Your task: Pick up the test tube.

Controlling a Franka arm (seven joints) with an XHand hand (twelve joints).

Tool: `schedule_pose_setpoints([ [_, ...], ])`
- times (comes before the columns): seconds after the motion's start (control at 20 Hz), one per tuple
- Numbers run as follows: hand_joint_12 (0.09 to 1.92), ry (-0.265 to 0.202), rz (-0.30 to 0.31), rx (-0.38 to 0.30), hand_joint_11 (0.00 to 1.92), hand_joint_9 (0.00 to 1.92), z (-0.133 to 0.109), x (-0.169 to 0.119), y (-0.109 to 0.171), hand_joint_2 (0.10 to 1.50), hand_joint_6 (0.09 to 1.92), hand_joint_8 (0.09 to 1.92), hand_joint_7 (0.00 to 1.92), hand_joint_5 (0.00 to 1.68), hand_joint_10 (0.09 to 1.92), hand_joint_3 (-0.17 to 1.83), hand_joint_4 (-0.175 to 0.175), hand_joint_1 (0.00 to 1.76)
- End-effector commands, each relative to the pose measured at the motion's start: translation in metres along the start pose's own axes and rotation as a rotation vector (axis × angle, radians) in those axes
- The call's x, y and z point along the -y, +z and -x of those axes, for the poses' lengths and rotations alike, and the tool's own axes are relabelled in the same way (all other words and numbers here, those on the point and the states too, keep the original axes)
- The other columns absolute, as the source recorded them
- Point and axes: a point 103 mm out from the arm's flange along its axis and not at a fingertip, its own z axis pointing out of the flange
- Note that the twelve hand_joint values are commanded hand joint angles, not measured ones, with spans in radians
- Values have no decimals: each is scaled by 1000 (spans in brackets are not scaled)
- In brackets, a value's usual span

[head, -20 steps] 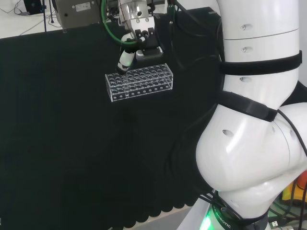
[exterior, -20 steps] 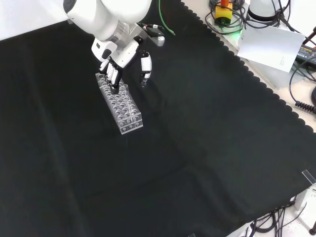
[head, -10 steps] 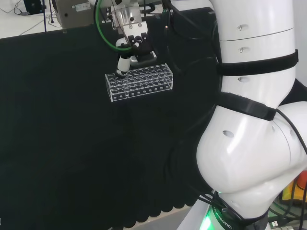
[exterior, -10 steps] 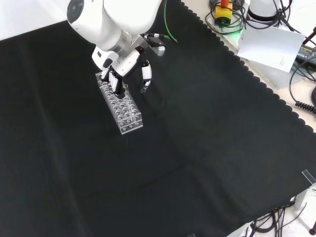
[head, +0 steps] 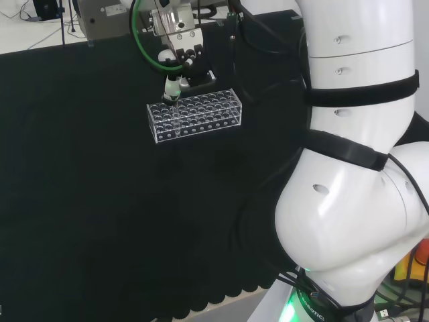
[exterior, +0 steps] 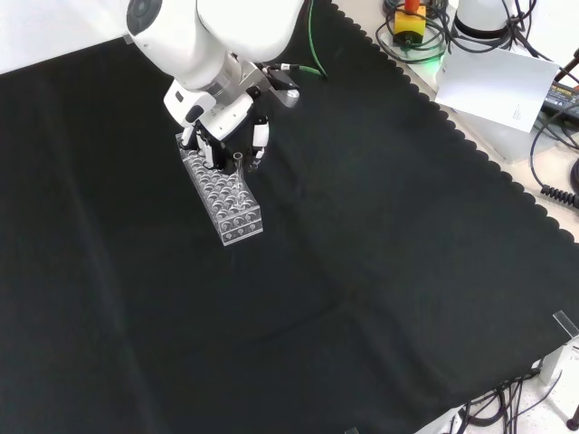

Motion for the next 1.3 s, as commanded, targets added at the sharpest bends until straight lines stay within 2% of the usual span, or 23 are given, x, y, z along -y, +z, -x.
schedule_pose_setpoints([
  [0.05, 1415, 3, 58, 39, 511, 1129, -4, -3, -7, 931, 694, 676, 1283, 1164, 612, 189, -170, 1251],
  [0.25, 1328, 5, 71, 55, 637, 1306, -8, -7, -13, 731, 655, 674, 1282, 1232, 495, 531, -175, 1304],
  [0.35, 1306, 0, 66, 58, 671, 1314, -10, -8, -15, 739, 633, 772, 1298, 1235, 363, 490, -175, 1378],
  [0.4, 1299, -3, 63, 54, 679, 1316, -10, -8, -15, 765, 561, 807, 1306, 1236, 338, 435, -175, 1398],
  [0.5, 1292, -6, 61, 48, 685, 1337, -11, -8, -15, 795, 438, 828, 1320, 1253, 287, 364, -175, 1415],
  [0.65, 1288, -9, 58, 40, 687, 1384, -9, -7, -16, 794, 356, 812, 1338, 1280, 198, 350, -175, 1421],
  [1.3, 1288, -6, 101, -9, 685, 1422, -1, 2, -31, 768, 323, 788, 1356, 1300, 136, 387, -175, 1425],
])
